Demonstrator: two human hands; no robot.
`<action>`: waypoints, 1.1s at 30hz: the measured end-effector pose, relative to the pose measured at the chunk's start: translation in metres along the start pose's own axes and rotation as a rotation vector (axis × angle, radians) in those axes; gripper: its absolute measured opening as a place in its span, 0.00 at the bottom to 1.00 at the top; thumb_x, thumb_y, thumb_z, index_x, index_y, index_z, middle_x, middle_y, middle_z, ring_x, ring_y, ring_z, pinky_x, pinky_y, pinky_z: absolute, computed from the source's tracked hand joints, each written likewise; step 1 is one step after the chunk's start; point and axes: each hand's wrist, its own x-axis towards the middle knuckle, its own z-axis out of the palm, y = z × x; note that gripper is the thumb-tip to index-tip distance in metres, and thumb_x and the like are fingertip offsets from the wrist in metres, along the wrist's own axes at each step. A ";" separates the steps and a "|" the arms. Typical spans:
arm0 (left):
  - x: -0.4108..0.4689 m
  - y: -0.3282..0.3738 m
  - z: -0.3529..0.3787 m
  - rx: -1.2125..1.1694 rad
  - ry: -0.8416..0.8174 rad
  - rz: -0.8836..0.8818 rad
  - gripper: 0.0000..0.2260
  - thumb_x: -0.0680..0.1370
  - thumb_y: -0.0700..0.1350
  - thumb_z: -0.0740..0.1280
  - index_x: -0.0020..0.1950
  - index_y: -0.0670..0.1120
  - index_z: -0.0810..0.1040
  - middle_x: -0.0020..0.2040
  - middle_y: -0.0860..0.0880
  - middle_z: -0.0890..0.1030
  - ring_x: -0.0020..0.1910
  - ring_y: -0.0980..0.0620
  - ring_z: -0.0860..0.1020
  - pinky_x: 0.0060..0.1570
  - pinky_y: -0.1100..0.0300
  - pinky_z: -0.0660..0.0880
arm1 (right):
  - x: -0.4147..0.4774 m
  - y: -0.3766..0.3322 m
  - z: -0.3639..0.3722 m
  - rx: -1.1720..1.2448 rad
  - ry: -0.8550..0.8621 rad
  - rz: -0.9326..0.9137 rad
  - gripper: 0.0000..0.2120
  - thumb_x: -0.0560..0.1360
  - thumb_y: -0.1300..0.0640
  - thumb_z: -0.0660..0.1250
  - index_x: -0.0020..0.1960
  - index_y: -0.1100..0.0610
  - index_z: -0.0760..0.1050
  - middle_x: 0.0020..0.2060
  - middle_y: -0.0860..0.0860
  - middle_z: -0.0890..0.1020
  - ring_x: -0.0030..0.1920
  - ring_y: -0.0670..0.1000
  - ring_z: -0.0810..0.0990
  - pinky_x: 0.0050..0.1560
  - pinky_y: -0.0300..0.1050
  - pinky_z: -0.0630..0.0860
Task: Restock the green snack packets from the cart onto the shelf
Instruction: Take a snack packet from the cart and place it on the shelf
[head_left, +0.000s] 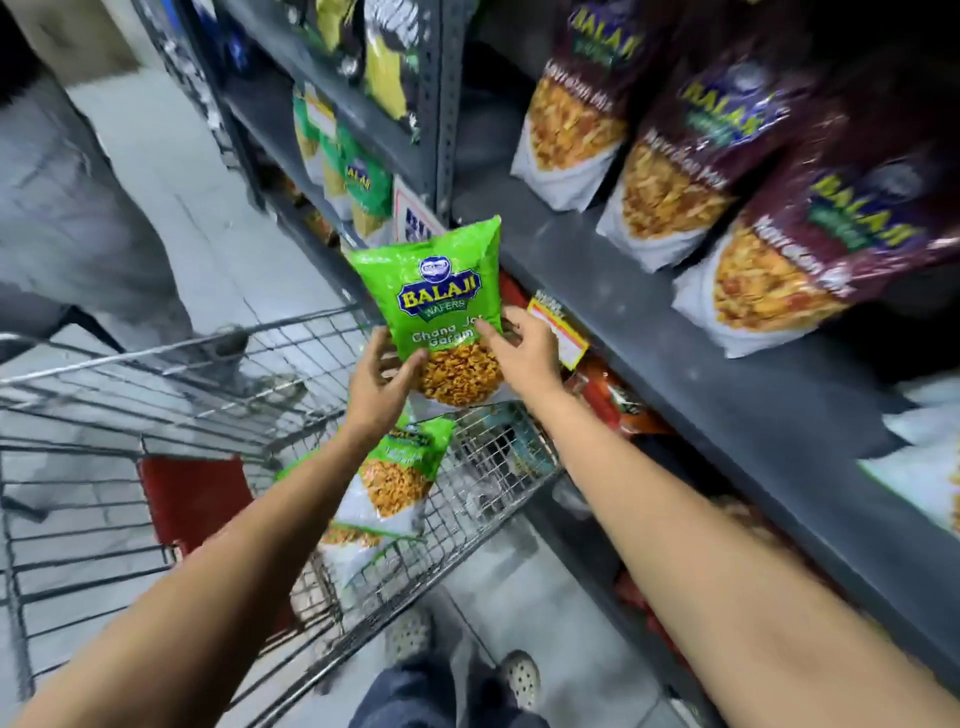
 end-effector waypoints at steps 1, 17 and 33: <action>-0.003 0.020 0.004 0.012 -0.028 0.066 0.16 0.75 0.44 0.69 0.60 0.45 0.71 0.52 0.48 0.80 0.44 0.58 0.80 0.44 0.65 0.78 | -0.007 -0.009 -0.016 0.021 0.050 -0.030 0.10 0.72 0.53 0.70 0.48 0.60 0.80 0.42 0.55 0.84 0.43 0.55 0.81 0.45 0.51 0.79; -0.103 0.172 0.286 -0.188 -0.646 0.314 0.10 0.72 0.43 0.71 0.52 0.47 0.77 0.46 0.43 0.82 0.44 0.53 0.79 0.48 0.58 0.76 | -0.143 0.026 -0.309 0.238 0.899 0.058 0.17 0.71 0.55 0.71 0.54 0.67 0.77 0.44 0.57 0.81 0.43 0.50 0.77 0.45 0.34 0.75; -0.127 0.151 0.389 -0.052 -0.786 0.234 0.08 0.72 0.39 0.72 0.46 0.47 0.75 0.34 0.51 0.75 0.32 0.62 0.73 0.39 0.71 0.70 | -0.172 0.092 -0.368 0.221 0.969 0.192 0.13 0.75 0.57 0.66 0.57 0.62 0.74 0.46 0.52 0.76 0.47 0.51 0.76 0.46 0.41 0.72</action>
